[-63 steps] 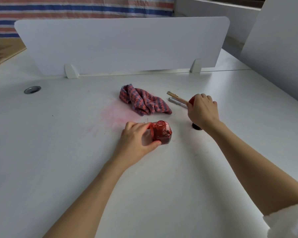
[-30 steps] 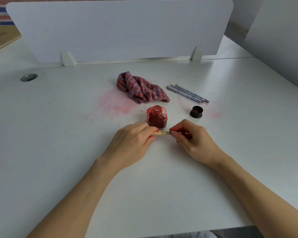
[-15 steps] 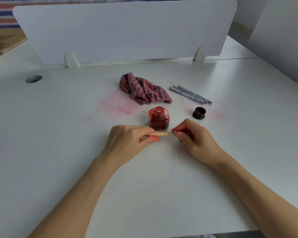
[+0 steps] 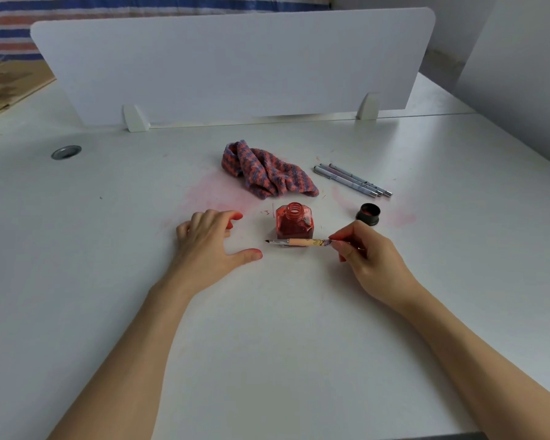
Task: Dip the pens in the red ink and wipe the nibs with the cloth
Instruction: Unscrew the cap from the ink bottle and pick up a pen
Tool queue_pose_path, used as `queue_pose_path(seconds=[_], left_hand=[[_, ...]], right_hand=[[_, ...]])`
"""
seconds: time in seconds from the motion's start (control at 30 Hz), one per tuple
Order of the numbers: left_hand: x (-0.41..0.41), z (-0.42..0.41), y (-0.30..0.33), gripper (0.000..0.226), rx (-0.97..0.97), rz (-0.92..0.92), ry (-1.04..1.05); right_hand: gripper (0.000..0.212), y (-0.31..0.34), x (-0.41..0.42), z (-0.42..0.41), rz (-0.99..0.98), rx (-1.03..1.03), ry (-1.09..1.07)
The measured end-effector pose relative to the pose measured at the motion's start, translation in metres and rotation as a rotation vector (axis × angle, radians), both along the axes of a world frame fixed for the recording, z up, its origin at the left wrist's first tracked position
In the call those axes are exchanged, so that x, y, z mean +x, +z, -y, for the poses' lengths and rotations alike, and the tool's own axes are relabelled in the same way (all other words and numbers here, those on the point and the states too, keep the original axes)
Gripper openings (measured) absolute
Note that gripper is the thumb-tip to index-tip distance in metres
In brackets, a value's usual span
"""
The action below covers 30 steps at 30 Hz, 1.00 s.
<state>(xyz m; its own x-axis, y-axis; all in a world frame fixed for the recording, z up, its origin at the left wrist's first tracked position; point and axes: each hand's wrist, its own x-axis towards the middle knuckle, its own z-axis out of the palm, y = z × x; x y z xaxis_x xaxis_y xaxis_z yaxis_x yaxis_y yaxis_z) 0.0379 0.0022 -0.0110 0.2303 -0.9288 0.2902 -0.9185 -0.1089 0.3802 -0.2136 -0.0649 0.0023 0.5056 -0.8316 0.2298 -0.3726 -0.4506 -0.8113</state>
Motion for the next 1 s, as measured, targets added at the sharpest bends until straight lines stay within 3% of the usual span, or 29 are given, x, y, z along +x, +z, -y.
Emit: queue_pose_path(seconds=[0.2, 0.3, 0.43, 0.77, 0.9, 1.0], left_hand=[[-0.016, -0.002, 0.005, 0.050, -0.333, -0.055, -0.210], [-0.028, 0.003, 0.003, 0.044, -0.376, 0.069, -0.327], [-0.033, 0.006, -0.001, 0.031, -0.422, 0.084, -0.401], [-0.034, 0.007, -0.002, 0.048, -0.412, 0.064, -0.416], [-0.038, 0.007, -0.002, 0.044, -0.417, 0.096, -0.444], [-0.037, 0.008, -0.003, 0.045, -0.426, 0.093, -0.442]], right_hand=[[0.009, 0.001, 0.000, -0.001, 0.027, 0.006, 0.013], [0.010, 0.003, 0.000, -0.003, 0.068, 0.006, 0.029], [0.013, 0.002, 0.001, -0.003, 0.124, 0.016, 0.051], [0.008, 0.004, 0.004, -0.006, 0.208, 0.026, 0.090], [0.031, 0.004, 0.006, -0.006, 0.200, 0.053, -0.014], [0.018, 0.004, 0.005, -0.007, 0.234, -0.015, 0.015]])
